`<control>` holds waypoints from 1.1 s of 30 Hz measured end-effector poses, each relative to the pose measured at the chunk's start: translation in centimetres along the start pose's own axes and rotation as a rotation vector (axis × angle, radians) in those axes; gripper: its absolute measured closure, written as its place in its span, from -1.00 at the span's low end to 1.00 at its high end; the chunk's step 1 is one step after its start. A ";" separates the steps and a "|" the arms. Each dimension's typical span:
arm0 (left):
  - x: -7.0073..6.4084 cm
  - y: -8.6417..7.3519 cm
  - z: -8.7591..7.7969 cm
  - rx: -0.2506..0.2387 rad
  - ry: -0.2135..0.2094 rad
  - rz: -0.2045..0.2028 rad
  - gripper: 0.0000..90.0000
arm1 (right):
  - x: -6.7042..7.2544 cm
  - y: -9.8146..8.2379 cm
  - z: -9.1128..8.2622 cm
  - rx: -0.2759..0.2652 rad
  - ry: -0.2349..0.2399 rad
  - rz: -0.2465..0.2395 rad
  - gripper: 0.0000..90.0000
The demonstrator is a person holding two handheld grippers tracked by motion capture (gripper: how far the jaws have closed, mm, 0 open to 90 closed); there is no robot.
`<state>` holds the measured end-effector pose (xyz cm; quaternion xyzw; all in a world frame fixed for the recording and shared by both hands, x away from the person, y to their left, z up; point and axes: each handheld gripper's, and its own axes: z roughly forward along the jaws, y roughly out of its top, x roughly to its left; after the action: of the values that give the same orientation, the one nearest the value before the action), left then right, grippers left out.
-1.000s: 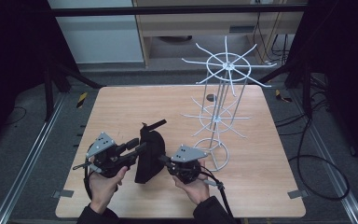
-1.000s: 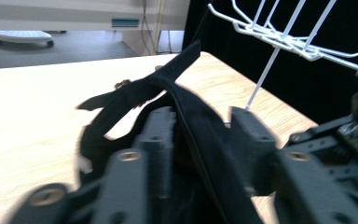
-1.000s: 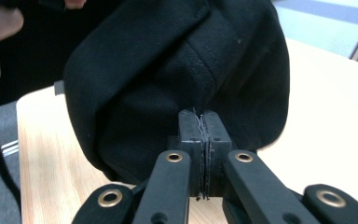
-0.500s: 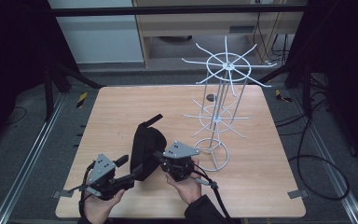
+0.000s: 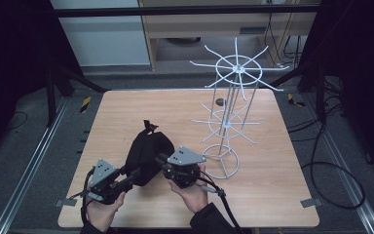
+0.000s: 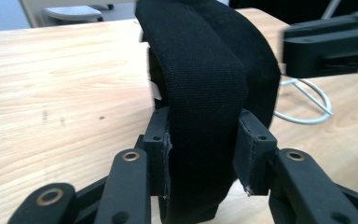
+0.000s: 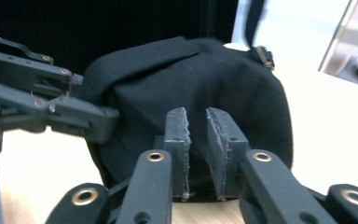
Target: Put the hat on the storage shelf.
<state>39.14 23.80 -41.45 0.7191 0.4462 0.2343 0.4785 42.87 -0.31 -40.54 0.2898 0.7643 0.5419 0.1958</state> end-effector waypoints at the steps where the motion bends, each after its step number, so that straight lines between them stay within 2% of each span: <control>1: 0.6 0.0 0.0 -0.005 0.008 -0.020 0.34 | -0.2 -0.1 -0.2 0.000 -0.006 -0.002 0.67; 4: 1.4 0.0 -0.1 -0.010 0.020 -0.044 0.32 | -0.8 -0.5 -0.5 0.002 -0.021 -0.003 0.60; 5: 2.2 0.0 -0.1 -0.018 0.032 -0.070 0.31 | -0.9 -0.7 -0.6 0.009 -0.030 -0.006 0.59; 6: 2.2 0.0 -0.1 -0.018 0.032 -0.070 0.31 | -1.0 -0.9 -0.7 0.015 -0.034 -0.008 0.57; 7: 3.1 -0.1 -0.2 -0.023 0.047 -0.102 0.30 | -1.2 -1.1 -0.7 0.027 -0.034 -0.010 0.55; 8: 3.1 -0.1 -0.2 -0.023 0.047 -0.102 0.30 | -1.2 -1.1 -0.7 0.027 -0.034 -0.010 0.55; 9: 4.0 -0.2 -0.2 -0.027 0.065 -0.128 0.29 | -1.3 -1.6 -0.9 0.046 -0.042 -0.023 0.53; 12: 4.8 -0.4 -0.2 -0.024 0.087 -0.146 0.26 | -1.6 -2.0 -1.1 0.058 -0.049 -0.029 0.51; 14: 5.8 -0.7 -0.2 -0.016 0.124 -0.166 0.24 | -1.9 -2.6 -1.5 0.079 -0.058 -0.032 0.49; 17: 6.3 -1.0 -0.2 -0.008 0.142 -0.182 0.23 | -2.1 -3.2 -1.8 0.095 -0.066 -0.035 0.48; 20: 7.2 -1.6 -0.2 0.014 0.158 -0.214 0.21 | -2.8 -4.4 -2.8 0.119 -0.076 -0.030 0.45; 24: 7.6 -2.0 -0.3 0.031 0.170 -0.213 0.17 | -3.3 -5.5 -3.8 0.122 -0.082 -0.020 0.42; 25: 7.9 -2.4 -0.4 0.046 0.175 -0.216 0.17 | -3.6 -6.2 -4.5 0.126 -0.089 -0.019 0.40; 30: 8.3 -3.2 -0.1 0.074 0.198 -0.184 0.10 | -4.5 -7.5 -6.4 0.118 -0.114 -0.019 0.31; 33: 8.4 -3.4 0.1 0.082 0.199 -0.179 0.06 | -4.9 -7.9 -7.1 0.112 -0.126 -0.019 0.30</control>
<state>41.91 31.56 -45.32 0.6686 0.5630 0.2427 0.4209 40.35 -10.53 -45.64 0.3265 0.7823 0.4772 0.2319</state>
